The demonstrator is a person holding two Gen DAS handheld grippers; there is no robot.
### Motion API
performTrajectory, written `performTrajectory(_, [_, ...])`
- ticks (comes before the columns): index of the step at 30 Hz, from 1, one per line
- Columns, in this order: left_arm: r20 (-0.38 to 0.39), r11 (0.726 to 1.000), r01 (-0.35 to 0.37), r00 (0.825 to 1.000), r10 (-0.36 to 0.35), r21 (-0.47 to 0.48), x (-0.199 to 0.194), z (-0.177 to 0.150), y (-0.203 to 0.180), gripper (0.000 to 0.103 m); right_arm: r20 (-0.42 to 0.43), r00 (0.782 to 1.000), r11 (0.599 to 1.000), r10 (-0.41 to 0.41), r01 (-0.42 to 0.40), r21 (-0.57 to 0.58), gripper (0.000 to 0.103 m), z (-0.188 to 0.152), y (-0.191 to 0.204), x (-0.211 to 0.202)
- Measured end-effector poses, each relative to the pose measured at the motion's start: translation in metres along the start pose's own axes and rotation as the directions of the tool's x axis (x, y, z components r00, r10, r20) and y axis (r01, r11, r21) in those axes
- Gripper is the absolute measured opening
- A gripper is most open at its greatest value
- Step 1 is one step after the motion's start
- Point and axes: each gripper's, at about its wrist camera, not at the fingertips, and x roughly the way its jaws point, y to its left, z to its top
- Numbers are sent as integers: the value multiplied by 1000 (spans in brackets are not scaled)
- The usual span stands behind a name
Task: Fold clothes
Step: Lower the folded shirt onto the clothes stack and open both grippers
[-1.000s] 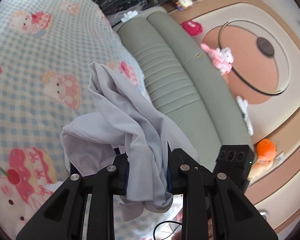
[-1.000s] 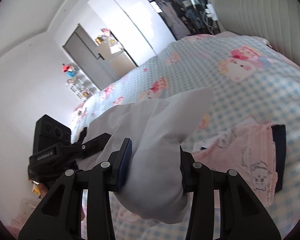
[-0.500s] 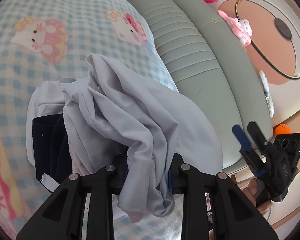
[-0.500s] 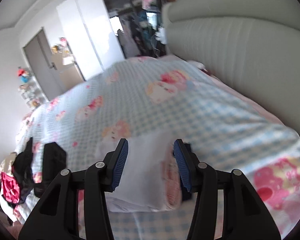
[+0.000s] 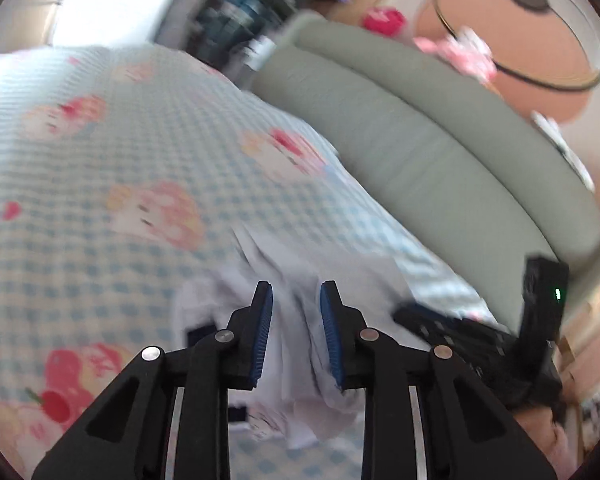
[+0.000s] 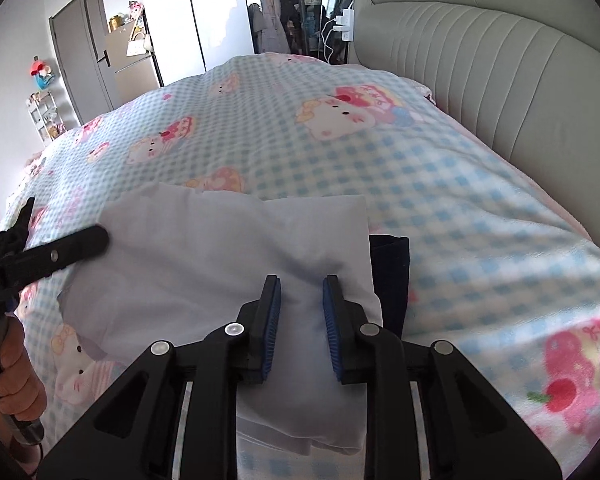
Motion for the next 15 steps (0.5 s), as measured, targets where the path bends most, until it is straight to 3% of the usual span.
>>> performTrajectory(2, [36, 996, 80, 996, -79, -32, -12, 4, 6, 24, 0, 1000, 1000, -3, 3, -9, 22, -1, 0, 1])
performTrajectory(3, [-1, 991, 132, 991, -132, -27, -8, 4, 4, 24, 3, 1000, 1000, -8, 8, -14, 22, -2, 1, 2])
performTrajectory(4, [-55, 990, 139, 989, -138, 4, 1, 0, 0, 24, 4, 1000, 1000, -10, 10, -14, 22, -2, 1, 3])
performTrajectory(7, [-216, 993, 110, 971, -99, 40, 39, -20, 2, 24, 2, 1000, 1000, -12, 12, 2, 22, 1, -2, 7])
performTrajectory(9, [-319, 996, 77, 946, -60, 41, 69, -36, 8, 24, -2, 1000, 1000, -25, 25, 1, 22, 1, -3, 10])
performTrajectory(11, [-365, 997, 78, 928, -76, -9, 98, -45, 14, 25, -9, 999, 999, -45, 45, -8, 22, 0, -4, 15])
performTrajectory(15, [-365, 997, 78, 928, -72, 0, 125, -40, 6, 24, -14, 996, 997, -82, 82, -14, 22, 0, -12, 29])
